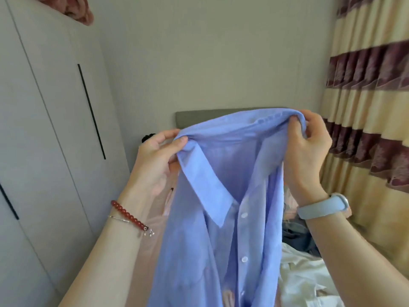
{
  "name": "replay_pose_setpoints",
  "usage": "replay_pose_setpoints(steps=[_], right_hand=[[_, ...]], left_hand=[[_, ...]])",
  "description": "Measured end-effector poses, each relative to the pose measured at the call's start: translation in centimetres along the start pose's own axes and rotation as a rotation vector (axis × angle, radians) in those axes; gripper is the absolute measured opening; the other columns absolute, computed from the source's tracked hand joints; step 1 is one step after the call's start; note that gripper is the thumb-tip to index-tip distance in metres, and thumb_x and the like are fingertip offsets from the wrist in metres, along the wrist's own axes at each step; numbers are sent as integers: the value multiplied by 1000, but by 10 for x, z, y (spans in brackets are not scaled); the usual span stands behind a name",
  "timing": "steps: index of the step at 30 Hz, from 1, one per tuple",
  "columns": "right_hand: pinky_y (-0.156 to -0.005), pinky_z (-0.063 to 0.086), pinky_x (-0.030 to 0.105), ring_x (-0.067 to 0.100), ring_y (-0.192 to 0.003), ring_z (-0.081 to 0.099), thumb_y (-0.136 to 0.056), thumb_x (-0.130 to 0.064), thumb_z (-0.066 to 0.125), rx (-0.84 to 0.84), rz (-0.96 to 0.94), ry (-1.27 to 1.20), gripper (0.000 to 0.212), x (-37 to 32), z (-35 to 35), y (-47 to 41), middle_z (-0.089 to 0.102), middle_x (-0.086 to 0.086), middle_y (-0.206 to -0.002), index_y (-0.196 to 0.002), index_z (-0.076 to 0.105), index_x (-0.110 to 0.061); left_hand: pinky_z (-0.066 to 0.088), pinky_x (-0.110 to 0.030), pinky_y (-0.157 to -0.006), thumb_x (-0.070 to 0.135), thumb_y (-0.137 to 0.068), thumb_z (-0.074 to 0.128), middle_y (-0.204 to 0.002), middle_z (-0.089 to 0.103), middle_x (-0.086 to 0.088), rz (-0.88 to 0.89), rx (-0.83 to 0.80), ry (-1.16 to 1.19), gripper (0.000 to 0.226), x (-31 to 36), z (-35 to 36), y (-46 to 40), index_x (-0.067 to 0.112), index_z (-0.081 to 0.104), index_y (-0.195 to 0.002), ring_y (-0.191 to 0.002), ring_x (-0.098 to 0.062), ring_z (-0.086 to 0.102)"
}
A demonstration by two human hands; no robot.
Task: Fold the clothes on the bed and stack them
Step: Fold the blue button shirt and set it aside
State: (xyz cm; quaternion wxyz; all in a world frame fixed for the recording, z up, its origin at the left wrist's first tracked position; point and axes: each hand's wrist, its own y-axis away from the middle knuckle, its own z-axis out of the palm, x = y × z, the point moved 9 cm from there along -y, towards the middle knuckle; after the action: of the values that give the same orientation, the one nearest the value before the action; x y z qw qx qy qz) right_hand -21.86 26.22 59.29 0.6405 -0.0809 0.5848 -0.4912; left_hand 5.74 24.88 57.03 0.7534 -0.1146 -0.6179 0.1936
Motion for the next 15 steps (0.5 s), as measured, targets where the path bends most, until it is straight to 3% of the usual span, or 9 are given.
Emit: replay_pose_setpoints(steps=[4, 7, 11, 13, 15], right_hand=[[-70, 41, 9, -8, -72, 53, -90, -9, 48, -16, 19, 10, 15, 38, 29, -26, 57, -16, -80, -93, 60, -18], [-72, 39, 7, 4, -82, 54, -91, -11, 48, -70, 49, 81, 13, 103, 60, -38, 59, -5, -89, -95, 59, -18], [-78, 41, 23, 17, -93, 56, -92, -14, 49, -195, 164, 136, 12, 229, 113, -47, 60, 7, -102, -98, 59, -16], [-77, 37, 19, 20, -97, 55, -93, -14, 50, -298, 247, 181, 14, 300, 145, -43, 58, 6, -104, -104, 58, -14], [-72, 37, 11, 17, -96, 54, -94, -13, 51, -521, 376, 233, 32, 378, 181, -25, 53, 4, -107, -125, 51, -9]], left_hand=[[55, -21, -63, 4, -89, 58, -79, 70, -1, 72, 53, -47, 10, -13, 1, -44, 9, 64, -94, -70, -11, 67], [55, -21, -64, 5, -88, 59, -74, 71, 2, 50, 82, -129, 10, -58, -2, -90, 12, 66, -90, -70, -10, 68], [56, -19, -65, 2, -88, 58, -77, 68, -1, -103, 138, -207, 11, -163, -14, -170, 10, 67, -91, -68, -9, 66], [51, -18, -60, 3, -88, 58, -79, 64, -4, -219, 143, -276, 14, -228, -25, -208, 2, 65, -100, -68, -10, 61], [47, -22, -69, 11, -81, 63, -87, 61, -5, -362, 112, -425, 24, -303, -40, -239, 7, 61, -105, -77, -15, 57]])
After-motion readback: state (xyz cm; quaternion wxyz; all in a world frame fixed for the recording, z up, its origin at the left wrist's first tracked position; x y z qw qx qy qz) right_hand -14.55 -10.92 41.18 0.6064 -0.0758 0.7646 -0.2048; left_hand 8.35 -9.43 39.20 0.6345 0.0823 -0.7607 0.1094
